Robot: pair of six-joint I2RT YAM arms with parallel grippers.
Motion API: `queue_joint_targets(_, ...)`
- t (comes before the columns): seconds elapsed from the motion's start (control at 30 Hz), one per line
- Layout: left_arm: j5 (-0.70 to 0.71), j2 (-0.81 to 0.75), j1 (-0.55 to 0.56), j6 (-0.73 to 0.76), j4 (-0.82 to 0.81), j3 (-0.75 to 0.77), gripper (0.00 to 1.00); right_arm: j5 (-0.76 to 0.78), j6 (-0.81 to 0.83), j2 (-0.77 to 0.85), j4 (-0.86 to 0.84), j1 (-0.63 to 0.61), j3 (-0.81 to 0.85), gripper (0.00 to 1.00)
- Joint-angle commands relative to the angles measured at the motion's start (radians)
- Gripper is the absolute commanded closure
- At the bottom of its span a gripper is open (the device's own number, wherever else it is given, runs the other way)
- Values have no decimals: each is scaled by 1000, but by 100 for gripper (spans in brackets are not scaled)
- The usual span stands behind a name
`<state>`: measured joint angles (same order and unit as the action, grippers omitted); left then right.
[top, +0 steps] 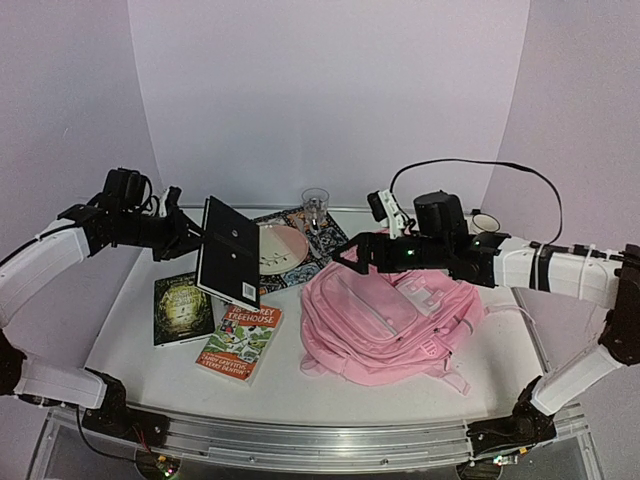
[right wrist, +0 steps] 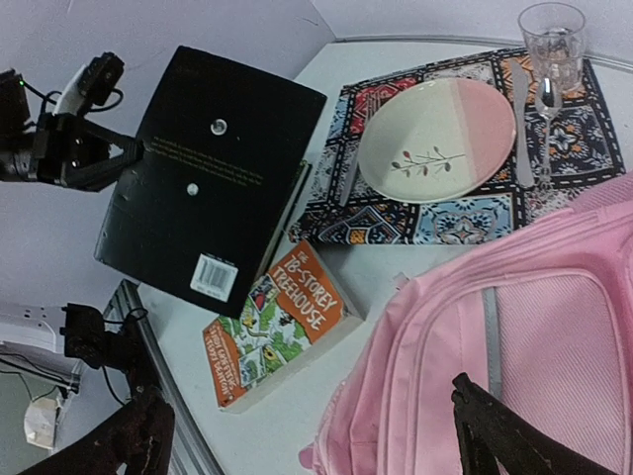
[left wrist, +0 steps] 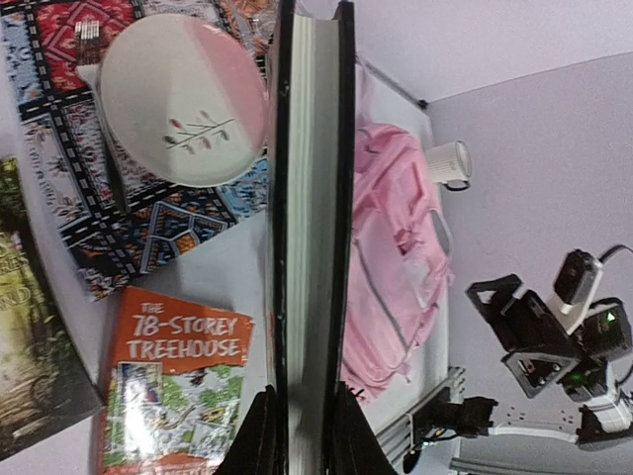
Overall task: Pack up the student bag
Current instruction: Pass from the left arm to the right
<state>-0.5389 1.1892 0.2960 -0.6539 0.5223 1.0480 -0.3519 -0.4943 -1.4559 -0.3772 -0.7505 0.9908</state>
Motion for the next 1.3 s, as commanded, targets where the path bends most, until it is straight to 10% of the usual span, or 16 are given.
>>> queue_joint_targets(0.0,-219,-105,32,-187,-466,-77,100,-124,-103,-51,-134,12,65,2)
queue_joint_targets(0.77,-283,-27,314,-229,-680,-96,100,-528,-295,-232,-475,59,184,13)
queue_joint_targets(1.13,-145,25,352,-282,-685,-56,99,-698,-432,-222,-616,131,221,100)
queue_joint_targets(1.27,-54,22,357,-313,-689,-84,71,-647,-495,-194,-648,153,207,100)
